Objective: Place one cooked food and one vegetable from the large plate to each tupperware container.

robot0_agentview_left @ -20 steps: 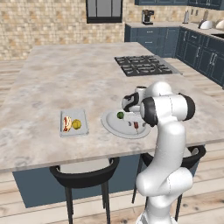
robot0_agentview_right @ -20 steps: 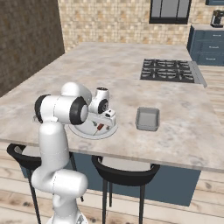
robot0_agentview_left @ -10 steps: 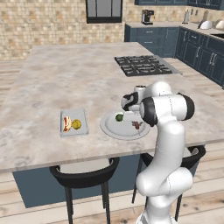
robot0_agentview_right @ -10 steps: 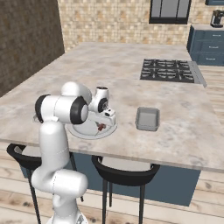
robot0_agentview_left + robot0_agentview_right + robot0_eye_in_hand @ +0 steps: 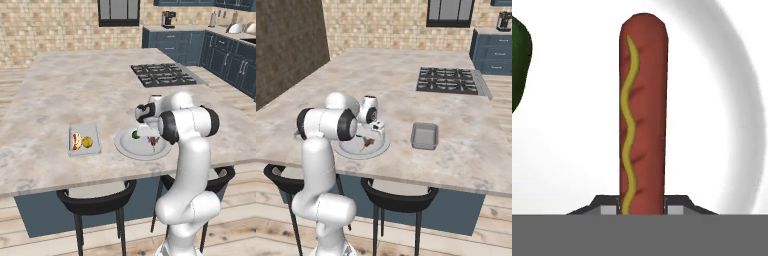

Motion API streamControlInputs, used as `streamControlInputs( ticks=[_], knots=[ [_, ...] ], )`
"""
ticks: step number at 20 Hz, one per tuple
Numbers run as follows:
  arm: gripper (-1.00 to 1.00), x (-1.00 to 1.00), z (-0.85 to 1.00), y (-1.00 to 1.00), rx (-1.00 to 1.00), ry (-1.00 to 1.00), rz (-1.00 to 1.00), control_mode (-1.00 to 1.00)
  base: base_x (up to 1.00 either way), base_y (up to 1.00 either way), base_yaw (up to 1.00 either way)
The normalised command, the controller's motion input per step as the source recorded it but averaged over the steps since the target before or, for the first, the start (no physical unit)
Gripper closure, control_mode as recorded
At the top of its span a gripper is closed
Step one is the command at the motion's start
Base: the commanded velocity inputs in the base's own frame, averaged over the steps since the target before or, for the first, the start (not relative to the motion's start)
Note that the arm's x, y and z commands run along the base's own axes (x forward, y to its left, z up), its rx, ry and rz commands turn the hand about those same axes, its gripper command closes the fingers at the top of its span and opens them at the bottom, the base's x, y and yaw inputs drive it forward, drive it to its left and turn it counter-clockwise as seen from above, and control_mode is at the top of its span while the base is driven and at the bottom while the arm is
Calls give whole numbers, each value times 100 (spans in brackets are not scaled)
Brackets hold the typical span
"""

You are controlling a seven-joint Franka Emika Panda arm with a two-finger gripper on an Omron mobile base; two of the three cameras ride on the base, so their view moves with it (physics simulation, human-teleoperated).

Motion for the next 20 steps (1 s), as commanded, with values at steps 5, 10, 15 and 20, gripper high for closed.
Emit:
streamControlInputs(
  ticks=[5,10,15,20],
  knots=[
    [100,-75,77,6,0,-13,-4,-100,0,0,0],
    [100,-88,91,33,-1,-17,-15,-100,0,0,0],
    [100,-89,71,36,-5,-7,-18,-100,0,0,0],
    [100,-48,18,5,-8,10,-10,-100,0,0,0]
  ],
)
